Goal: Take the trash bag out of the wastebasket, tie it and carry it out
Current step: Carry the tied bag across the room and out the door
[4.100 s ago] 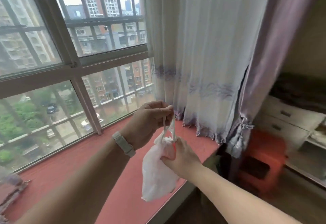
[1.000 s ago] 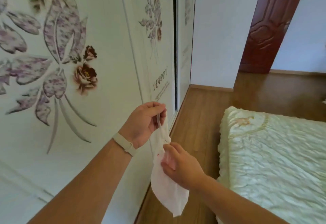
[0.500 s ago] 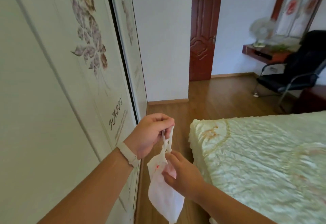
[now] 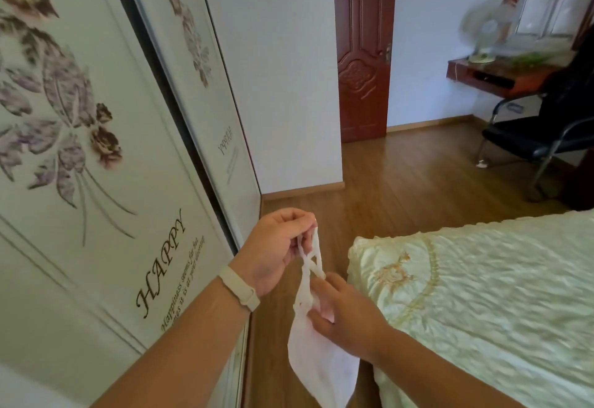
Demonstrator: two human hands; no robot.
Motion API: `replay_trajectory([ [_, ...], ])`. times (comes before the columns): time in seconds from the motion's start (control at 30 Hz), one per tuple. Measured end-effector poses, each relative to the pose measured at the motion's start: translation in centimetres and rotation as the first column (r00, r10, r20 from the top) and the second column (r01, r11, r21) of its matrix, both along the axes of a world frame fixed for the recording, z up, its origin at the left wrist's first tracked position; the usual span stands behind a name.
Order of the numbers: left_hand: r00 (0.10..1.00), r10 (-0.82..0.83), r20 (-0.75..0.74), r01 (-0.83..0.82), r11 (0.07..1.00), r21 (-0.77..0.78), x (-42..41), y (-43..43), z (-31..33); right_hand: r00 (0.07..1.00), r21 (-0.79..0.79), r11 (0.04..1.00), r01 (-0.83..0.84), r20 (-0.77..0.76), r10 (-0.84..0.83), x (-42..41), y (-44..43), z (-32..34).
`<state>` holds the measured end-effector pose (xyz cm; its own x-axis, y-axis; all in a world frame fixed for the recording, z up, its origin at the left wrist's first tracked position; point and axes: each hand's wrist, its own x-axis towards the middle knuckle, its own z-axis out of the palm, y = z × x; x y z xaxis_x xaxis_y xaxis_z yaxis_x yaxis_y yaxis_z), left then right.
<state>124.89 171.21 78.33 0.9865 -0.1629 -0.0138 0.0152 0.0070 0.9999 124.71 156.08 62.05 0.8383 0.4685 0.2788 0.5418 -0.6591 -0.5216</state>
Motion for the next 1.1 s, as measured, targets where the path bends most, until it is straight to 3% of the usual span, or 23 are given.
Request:
replay_trajectory([
  [0.33,0.999,-0.02,0.03,0.018,0.997,0.079,17.3,-2.2,2.8,0.997,-0.013,0.997,0.082,-0.014,-0.082,17.2,-1.6,2.8],
  [0.73,0.989,-0.144,0.044,0.142,0.989,0.035,40.7,1.5,-0.9,0.98,-0.067,0.981,0.183,-0.067,-0.187,36.8,2.2,1.5],
  [1.1,0.96,-0.272,0.067,0.272,0.962,0.011,60.4,4.1,1.1,0.964,-0.029,0.967,0.252,-0.085,-0.254,56.2,5.5,3.9],
])
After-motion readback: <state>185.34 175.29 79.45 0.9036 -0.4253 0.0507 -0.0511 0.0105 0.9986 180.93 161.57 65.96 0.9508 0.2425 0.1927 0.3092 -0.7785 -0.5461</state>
